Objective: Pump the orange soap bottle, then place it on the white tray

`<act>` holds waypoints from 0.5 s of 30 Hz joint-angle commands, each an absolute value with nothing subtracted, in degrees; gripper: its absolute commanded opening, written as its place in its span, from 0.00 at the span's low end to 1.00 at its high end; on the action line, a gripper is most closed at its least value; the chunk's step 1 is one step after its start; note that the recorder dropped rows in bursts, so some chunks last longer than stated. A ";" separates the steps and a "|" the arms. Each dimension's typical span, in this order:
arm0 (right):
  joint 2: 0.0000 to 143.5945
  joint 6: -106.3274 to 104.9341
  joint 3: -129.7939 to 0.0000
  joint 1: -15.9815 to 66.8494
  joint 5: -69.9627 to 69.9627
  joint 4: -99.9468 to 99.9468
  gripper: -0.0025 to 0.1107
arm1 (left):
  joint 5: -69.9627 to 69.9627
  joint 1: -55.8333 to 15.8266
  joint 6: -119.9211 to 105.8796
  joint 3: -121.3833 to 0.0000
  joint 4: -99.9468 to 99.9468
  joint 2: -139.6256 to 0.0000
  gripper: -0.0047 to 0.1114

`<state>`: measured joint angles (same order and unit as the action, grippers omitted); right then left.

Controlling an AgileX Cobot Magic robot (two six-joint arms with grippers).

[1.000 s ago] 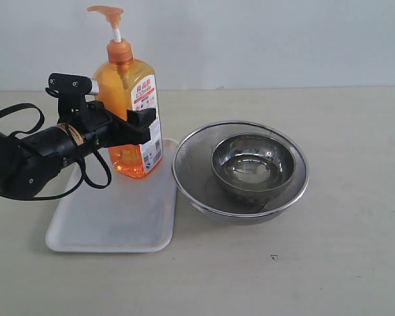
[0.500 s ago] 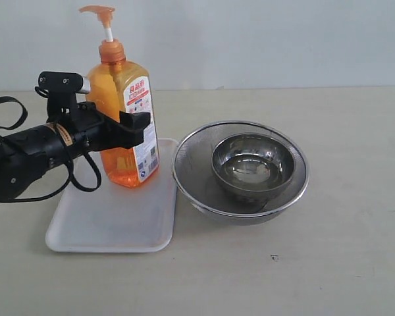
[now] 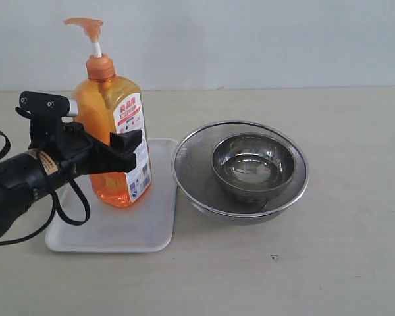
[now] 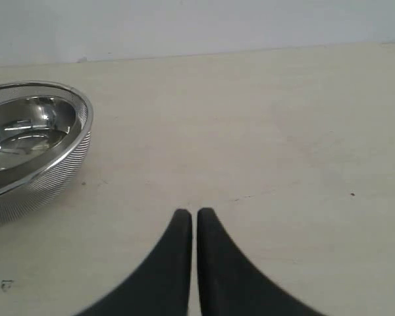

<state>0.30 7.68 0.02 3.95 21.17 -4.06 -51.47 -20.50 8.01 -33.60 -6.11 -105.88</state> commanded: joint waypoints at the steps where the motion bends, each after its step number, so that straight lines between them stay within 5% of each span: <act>1: 0.00 7.58 0.00 3.93 20.39 -4.47 0.02 | -59.69 -24.51 0.82 -31.74 4.98 -104.47 0.08; 15: 0.00 7.58 0.00 3.93 20.39 -4.47 0.02 | -59.98 -27.61 2.28 -29.40 14.80 -104.47 0.08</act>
<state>0.30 7.68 0.02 3.95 21.17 -4.06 -57.44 -27.30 1.11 -29.39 14.06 -105.66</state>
